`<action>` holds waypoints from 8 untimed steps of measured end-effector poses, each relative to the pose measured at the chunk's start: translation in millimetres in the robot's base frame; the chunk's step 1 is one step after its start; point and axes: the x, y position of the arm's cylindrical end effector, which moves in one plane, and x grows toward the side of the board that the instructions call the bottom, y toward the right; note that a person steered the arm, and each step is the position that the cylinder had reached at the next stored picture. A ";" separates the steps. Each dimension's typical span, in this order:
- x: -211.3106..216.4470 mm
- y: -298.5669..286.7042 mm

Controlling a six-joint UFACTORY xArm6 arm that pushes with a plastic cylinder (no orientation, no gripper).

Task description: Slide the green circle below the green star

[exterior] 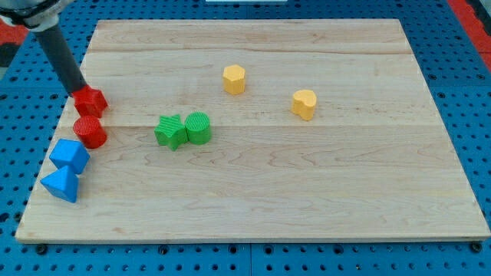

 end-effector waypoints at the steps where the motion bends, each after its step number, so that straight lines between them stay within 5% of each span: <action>1: -9.2 -1.4; 4: -48.7 137.4; 8: -21.8 151.7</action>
